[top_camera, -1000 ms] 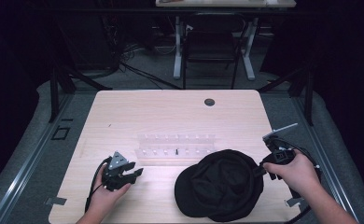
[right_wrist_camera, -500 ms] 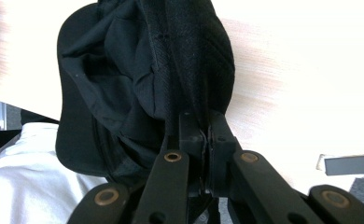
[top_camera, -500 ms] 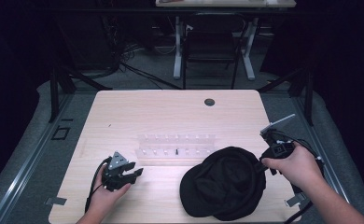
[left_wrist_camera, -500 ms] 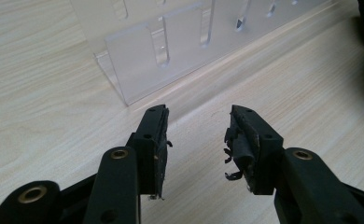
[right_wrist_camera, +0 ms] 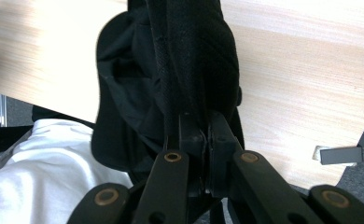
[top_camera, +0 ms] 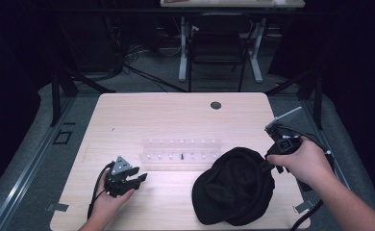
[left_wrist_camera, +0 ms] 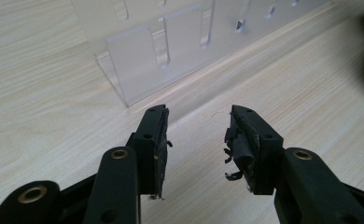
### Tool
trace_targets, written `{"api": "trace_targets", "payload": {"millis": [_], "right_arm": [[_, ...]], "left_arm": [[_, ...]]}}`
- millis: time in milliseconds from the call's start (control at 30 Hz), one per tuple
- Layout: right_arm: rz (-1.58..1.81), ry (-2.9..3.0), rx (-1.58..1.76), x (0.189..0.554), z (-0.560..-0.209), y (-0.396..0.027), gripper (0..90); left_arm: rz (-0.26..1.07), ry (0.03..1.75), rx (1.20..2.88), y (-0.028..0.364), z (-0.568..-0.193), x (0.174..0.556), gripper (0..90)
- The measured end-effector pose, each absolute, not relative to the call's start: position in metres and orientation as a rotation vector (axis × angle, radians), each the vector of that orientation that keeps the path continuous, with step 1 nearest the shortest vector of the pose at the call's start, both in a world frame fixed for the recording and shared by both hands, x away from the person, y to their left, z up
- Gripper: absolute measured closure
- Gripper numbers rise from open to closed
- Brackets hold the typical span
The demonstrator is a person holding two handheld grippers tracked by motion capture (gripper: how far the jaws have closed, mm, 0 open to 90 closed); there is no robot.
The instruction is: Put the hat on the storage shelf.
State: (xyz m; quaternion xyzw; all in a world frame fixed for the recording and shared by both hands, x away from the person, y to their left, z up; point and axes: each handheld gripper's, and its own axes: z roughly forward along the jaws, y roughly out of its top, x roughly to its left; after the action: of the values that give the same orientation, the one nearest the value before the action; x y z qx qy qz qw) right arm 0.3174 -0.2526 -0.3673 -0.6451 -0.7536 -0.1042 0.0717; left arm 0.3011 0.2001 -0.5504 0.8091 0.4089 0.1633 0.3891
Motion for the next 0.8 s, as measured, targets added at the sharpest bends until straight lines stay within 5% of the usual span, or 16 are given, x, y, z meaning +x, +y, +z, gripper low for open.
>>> {"api": "trace_targets", "payload": {"millis": [800], "right_arm": [[-0.637, -1.953, -1.822, 0.313, -0.341, -0.260, 87.7]], "left_arm": [[0.410, 1.041, 2.076, 0.200, -0.549, 0.301, 56.8]]}}
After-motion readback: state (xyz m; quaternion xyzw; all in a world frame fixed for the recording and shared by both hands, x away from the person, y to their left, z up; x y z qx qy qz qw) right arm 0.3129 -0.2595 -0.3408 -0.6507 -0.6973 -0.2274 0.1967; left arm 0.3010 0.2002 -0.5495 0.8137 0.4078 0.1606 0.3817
